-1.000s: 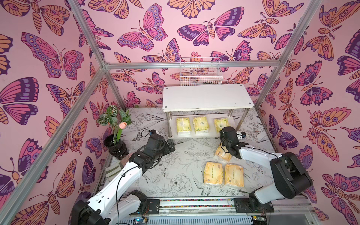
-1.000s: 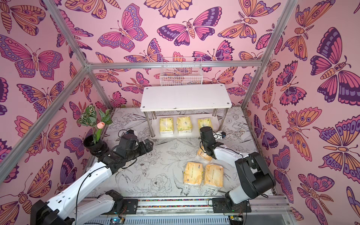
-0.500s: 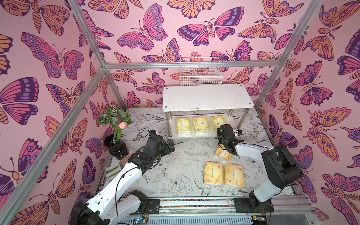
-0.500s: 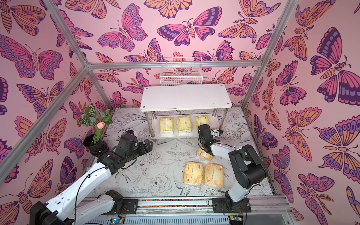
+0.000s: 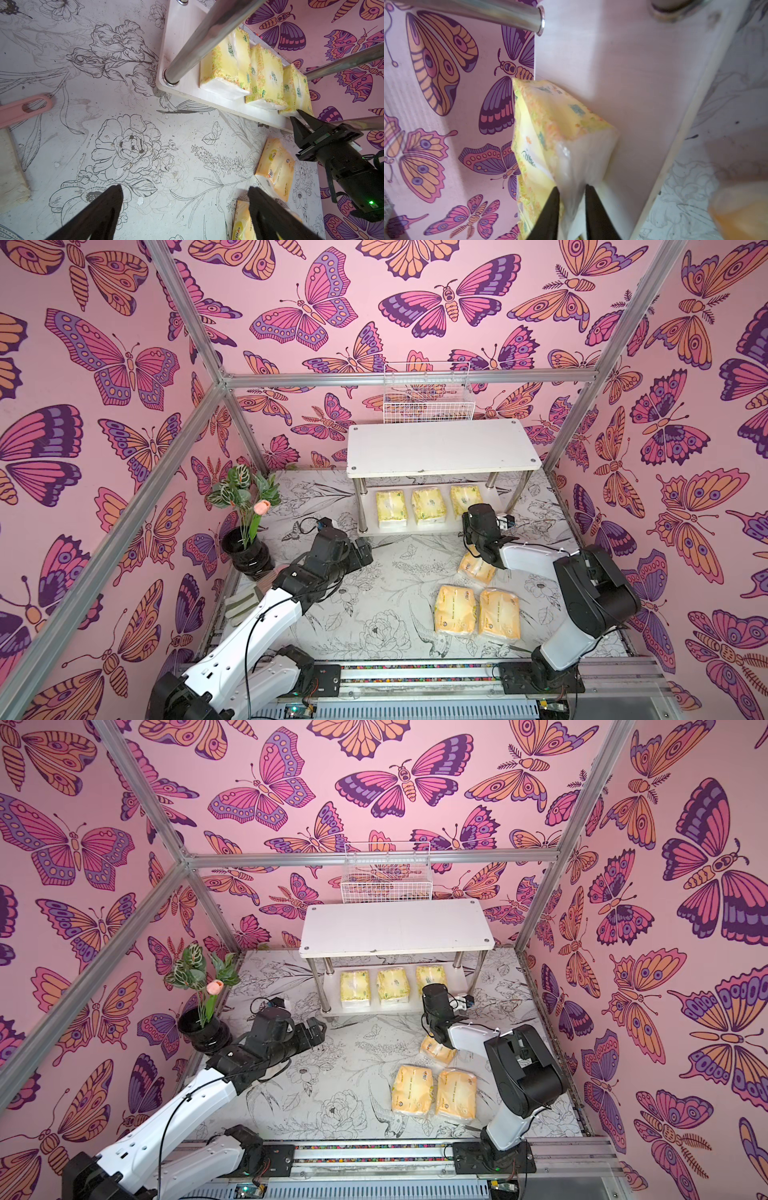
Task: Place the tissue boxes on the shelf by color
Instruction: Place a box of tissues on the shelf, then move the box of tissues to the center of the board.
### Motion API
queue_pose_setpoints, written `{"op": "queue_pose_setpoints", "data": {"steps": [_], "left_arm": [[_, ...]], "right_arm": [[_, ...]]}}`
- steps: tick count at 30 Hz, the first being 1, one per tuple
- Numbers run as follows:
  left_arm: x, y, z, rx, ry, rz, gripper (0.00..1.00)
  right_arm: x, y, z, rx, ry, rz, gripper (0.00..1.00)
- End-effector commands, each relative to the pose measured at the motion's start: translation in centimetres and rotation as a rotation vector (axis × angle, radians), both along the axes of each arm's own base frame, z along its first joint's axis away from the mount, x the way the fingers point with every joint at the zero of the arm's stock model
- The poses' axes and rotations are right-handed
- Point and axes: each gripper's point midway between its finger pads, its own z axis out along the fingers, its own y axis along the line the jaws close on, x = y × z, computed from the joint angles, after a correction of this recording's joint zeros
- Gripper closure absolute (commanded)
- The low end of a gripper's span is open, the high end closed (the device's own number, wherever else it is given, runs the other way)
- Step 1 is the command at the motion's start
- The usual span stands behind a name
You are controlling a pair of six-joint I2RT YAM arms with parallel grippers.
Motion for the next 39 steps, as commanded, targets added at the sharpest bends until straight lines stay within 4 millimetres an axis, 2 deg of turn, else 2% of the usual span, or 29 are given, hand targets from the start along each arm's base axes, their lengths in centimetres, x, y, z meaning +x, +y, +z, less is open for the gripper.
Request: {"op": "queue_pose_setpoints", "data": {"steps": [1,7,8,9,13,20,24,31,36,39], "left_arm": [[-0.5,0.3,-0.6,0.024,0.011,-0.007,0.00],[-0.5,0.3,-0.2,0.022,0.003,-0.010,0.00],[-0.5,0.3,0.0,0.021,-0.001,-0.010,0.00],[-0.6,0.4,0.1,0.022,-0.003,-0.011,0.00],[-0.7,0.4,0.4,0.022,-0.009,-0.017,0.00],[-1.6,-0.3,-0.2,-0.003,0.030,-0.057,0.00],[-2.3,-1.1,-1.0,-0.011,0.070,-0.106,0.00],[-3.9,-2.8,-2.8,-0.014,0.133,-0.184,0.00],[-5.1,-4.5,-4.3,0.009,0.189,-0.243,0.00],[-5.4,-5.4,-5.0,0.020,0.209,-0.266,0.00]], "right_arm": [[0.1,-0.3,0.8,-0.023,-0.005,0.009,0.58],[-0.9,-0.4,3.2,-0.063,-0.044,0.068,0.36],[-1.3,-0.4,4.5,-0.061,-0.067,0.082,0.33],[-1.6,-0.4,5.0,-0.065,-0.074,0.095,0.31],[-3.6,-0.4,6.3,-0.090,-0.074,0.167,0.23],[-8.9,-0.9,6.5,-0.195,-0.010,0.349,0.15],[-12.4,-1.0,4.8,-0.278,0.083,0.495,0.13],[-19.1,-0.5,-0.4,-0.343,0.275,0.762,0.11],[-23.0,0.7,-2.5,-0.388,0.354,0.907,0.10],[-24.7,0.6,-3.4,-0.417,0.400,0.948,0.11]]}}
